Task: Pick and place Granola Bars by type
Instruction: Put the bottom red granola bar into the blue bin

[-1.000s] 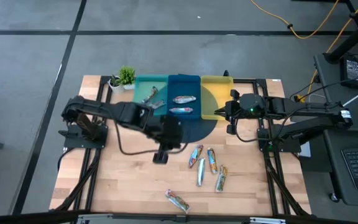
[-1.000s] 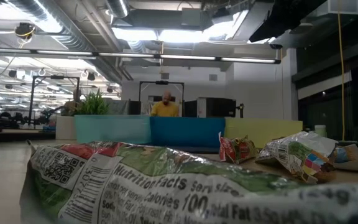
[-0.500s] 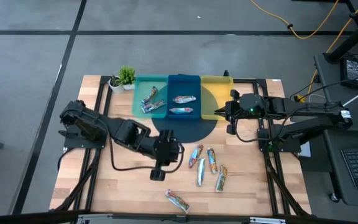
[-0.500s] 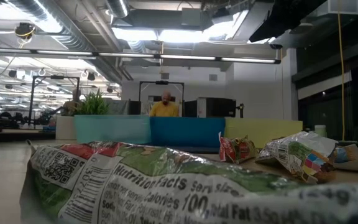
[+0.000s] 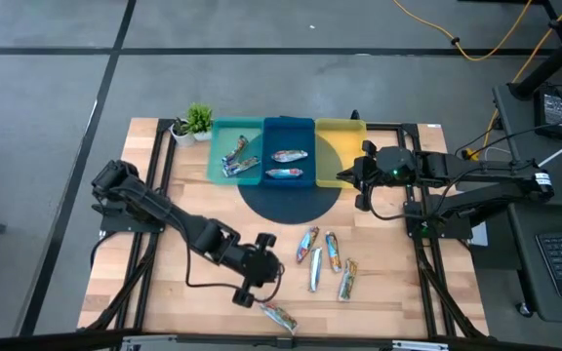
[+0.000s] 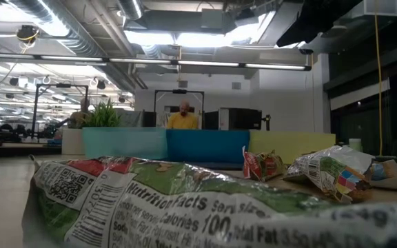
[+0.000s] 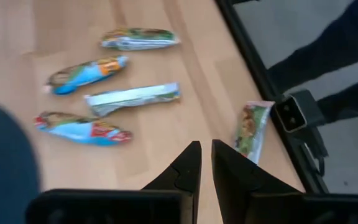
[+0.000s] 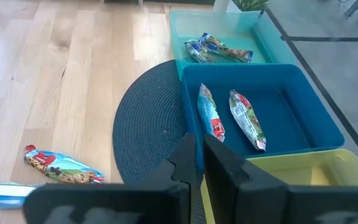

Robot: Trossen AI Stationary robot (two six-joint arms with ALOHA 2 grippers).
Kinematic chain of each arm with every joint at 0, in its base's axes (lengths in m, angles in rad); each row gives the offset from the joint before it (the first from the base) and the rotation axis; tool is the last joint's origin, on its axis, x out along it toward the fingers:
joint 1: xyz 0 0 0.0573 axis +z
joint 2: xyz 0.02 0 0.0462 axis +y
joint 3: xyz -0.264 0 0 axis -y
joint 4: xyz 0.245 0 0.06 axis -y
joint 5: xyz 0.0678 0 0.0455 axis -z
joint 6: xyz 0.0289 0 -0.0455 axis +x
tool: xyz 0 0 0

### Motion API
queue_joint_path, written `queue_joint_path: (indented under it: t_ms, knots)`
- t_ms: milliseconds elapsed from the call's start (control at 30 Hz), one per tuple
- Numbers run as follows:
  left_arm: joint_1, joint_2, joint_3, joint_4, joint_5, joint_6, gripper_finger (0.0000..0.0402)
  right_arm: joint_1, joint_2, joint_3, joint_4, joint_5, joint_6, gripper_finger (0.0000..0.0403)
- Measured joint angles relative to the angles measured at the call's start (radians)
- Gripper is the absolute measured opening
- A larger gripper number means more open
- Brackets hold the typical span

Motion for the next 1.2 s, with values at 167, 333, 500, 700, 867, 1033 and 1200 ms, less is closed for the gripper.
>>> queue_joint_path:
  t_ms: [167, 333, 500, 700, 867, 1033, 1200]
  knots:
    - [-0.04, 0.0, -0.111, 0.135, -0.005, 0.012, 0.0046, 0.0, 0.0, 0.0, 0.0, 0.0, 0.001, 0.0034]
    - [-0.062, 0.0, -0.174, 0.167, 0.007, -0.037, 0.0079, 0.0, 0.0, 0.0, 0.0, 0.0, 0.003, 0.0034]
    - [-0.062, 0.041, -0.175, 0.205, 0.025, -0.057, 0.0135, 0.0, 0.0, 0.0, 0.0, 0.0, 0.003, 0.0034]
    - [-0.069, 0.128, -0.174, 0.296, 0.084, -0.059, 0.0204, 0.0, 0.0, 0.0, 0.0, 0.0, 0.002, 0.0034]
    - [-0.088, 0.176, -0.174, 0.299, 0.096, -0.057, 0.0231, 0.0, 0.0, 0.0, 0.0, 0.0, 0.002, 0.0034]
    - [-0.097, 0.226, -0.174, 0.297, 0.095, -0.032, 0.0234, 0.0, 0.0, 0.0, 0.0, 0.0, 0.001, 0.0034]
    - [-0.097, 0.269, -0.174, 0.295, 0.093, -0.032, 0.0227, 0.0, 0.0, 0.0, 0.0, 0.0, 0.002, 0.0034]
